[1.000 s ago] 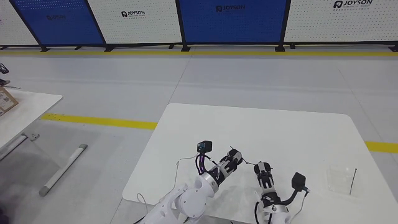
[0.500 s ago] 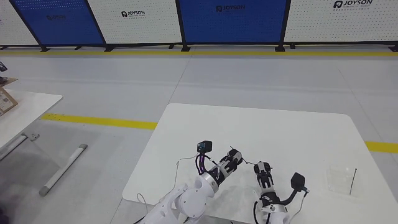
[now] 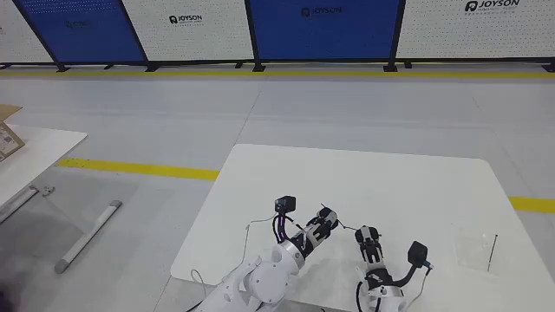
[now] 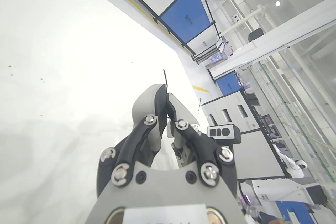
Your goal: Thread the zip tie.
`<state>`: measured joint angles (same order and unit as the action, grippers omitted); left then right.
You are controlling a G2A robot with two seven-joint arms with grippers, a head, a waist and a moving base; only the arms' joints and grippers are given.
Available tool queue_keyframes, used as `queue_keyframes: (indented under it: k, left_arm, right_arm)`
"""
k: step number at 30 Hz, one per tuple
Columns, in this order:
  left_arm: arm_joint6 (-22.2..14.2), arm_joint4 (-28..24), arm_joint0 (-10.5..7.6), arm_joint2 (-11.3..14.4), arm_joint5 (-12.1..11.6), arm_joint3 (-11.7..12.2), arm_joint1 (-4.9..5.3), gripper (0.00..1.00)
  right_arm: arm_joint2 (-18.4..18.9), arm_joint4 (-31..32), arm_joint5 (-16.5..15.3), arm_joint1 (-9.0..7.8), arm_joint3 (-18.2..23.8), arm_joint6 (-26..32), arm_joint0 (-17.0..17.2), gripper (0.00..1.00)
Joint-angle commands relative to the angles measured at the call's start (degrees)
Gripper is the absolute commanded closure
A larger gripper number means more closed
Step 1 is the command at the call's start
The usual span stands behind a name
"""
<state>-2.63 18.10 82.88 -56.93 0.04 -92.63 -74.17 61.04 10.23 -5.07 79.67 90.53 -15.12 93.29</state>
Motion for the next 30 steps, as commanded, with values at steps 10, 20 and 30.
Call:
queue_keyframes:
  k: [10,20,30]
  left_arm:
    - [0.00,0.00,0.00,0.00,0.00,0.00,0.00,1.00]
    - [0.00,0.00,0.00,0.00,0.00,0.00,0.00,1.00]
    - [0.00,0.00,0.00,0.00,0.00,0.00,0.00,1.00]
  right_arm:
    - [-0.69,1.11,1.28,0.53,-0.59,-0.28,-0.89,1.00]
    - [-1.01,1.80,1.92,0.93,-0.98,-0.13,-1.25,1.00]
    - [-1.04,1.78,2.20,1.02,-1.13,0.05,-1.50,1.00]
